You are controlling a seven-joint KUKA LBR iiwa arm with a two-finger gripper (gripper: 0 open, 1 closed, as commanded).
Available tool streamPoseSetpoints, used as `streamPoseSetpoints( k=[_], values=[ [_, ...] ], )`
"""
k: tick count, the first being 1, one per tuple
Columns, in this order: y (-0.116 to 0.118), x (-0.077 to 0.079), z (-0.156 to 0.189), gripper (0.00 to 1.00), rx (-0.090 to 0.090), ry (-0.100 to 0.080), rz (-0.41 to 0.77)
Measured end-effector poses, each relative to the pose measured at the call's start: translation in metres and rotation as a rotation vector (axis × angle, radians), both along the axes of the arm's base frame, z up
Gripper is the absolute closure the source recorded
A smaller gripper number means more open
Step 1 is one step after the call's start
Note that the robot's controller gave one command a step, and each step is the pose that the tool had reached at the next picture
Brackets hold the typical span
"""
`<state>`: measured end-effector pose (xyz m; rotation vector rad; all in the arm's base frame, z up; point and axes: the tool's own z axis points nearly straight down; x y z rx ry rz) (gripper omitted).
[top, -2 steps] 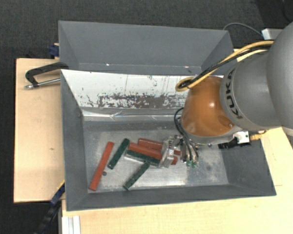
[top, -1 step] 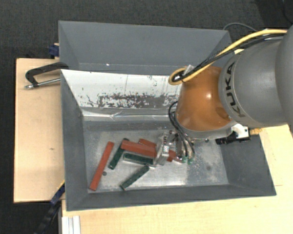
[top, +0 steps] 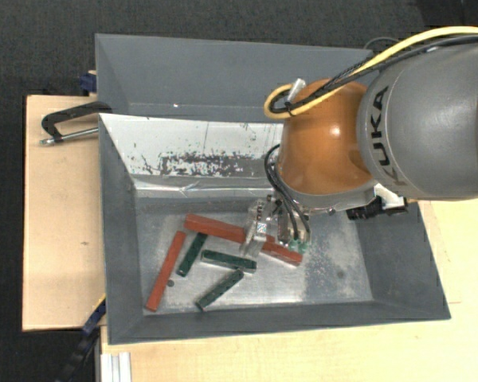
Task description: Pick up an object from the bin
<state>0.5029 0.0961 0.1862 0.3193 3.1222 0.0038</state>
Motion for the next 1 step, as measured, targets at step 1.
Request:
streamPoseSetpoints(
  k=[1],
  values=[
    [-0.0204,0.0414,0.0169,1.0,0.0,-0.001,0.005]
  ],
)
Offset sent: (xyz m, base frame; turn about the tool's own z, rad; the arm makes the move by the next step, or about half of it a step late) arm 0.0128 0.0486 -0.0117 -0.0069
